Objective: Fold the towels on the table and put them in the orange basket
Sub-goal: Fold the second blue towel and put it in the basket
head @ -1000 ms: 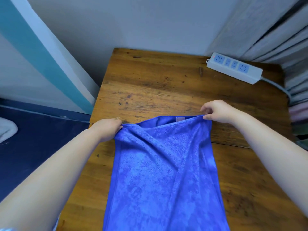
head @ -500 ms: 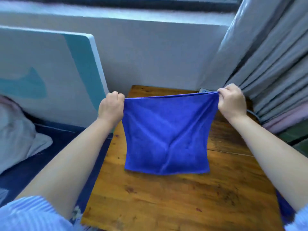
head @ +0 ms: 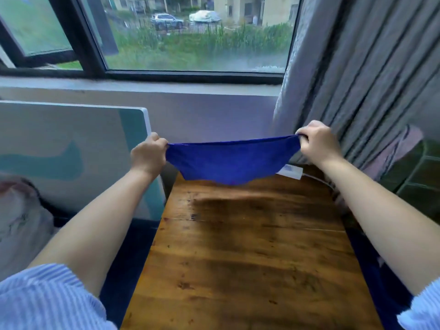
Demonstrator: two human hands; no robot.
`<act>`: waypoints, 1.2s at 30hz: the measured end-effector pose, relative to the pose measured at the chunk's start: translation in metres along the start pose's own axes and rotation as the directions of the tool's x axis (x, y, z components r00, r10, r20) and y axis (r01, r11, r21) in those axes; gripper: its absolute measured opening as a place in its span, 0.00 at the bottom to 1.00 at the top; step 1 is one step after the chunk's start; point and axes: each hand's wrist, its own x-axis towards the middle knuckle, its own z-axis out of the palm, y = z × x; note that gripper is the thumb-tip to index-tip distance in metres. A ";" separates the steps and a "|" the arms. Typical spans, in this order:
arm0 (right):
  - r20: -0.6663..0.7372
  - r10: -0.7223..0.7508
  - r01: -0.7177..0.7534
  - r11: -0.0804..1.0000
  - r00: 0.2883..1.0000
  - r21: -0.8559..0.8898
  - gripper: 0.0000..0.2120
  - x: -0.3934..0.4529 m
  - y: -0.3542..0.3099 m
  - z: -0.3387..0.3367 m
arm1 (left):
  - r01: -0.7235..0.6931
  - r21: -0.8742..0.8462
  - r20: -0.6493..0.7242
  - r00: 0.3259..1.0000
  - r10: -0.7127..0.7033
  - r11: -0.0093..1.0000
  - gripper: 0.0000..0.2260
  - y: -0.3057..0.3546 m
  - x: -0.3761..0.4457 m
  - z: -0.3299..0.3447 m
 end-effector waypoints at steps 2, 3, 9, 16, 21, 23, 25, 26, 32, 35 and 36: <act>-0.221 0.050 -0.034 0.996 0.974 0.077 0.12 0.002 -0.011 -0.011 | 0.060 -0.152 -0.146 0.986 -0.083 0.987 0.11 0.007 0.000 -0.009; -0.261 0.068 -0.047 0.995 0.963 0.084 0.13 0.005 -0.012 -0.015 | 0.065 -0.185 -0.186 0.977 -0.100 0.981 0.12 0.011 0.003 -0.012; -0.017 0.142 -0.143 0.989 0.990 -0.028 0.14 -0.003 0.007 -0.008 | 0.013 -0.107 0.040 0.999 -0.009 0.994 0.12 0.017 0.008 -0.001; 0.104 0.208 -0.209 0.978 0.973 -0.006 0.13 -0.002 0.021 0.027 | 0.153 -0.148 0.160 0.979 -0.129 0.977 0.14 0.022 0.010 0.039; -0.038 0.193 -0.184 0.968 0.980 0.172 0.12 0.023 0.019 0.038 | 0.224 -0.241 0.056 0.974 -0.217 0.944 0.12 0.023 0.031 0.037; -0.160 0.158 -0.119 0.966 0.974 0.229 0.11 0.029 0.016 0.038 | 0.216 -0.260 0.001 0.975 -0.224 0.941 0.12 0.022 0.038 0.033; -0.224 0.116 -0.062 0.970 0.968 0.236 0.10 0.033 0.015 0.041 | 0.194 -0.259 -0.042 0.976 -0.212 0.946 0.12 0.018 0.042 0.031; -0.233 0.092 -0.038 0.974 0.968 0.224 0.10 0.032 0.016 0.043 | 0.177 -0.251 -0.051 0.979 -0.196 0.952 0.11 0.016 0.041 0.031; -0.205 -0.095 0.123 0.984 0.974 0.126 0.07 -0.026 0.035 0.065 | 0.057 -0.154 0.106 0.994 -0.041 0.986 0.09 0.000 -0.004 0.055; -0.008 -0.079 0.080 0.993 0.997 0.093 0.10 -0.078 0.049 0.085 | -0.064 -0.076 0.374 0.923 0.088 0.995 0.09 -0.008 -0.042 0.079; 0.078 -0.069 0.063 0.995 0.995 0.076 0.12 -0.095 0.053 0.092 | -0.122 -0.057 0.477 0.869 0.135 0.991 0.08 -0.010 -0.054 0.086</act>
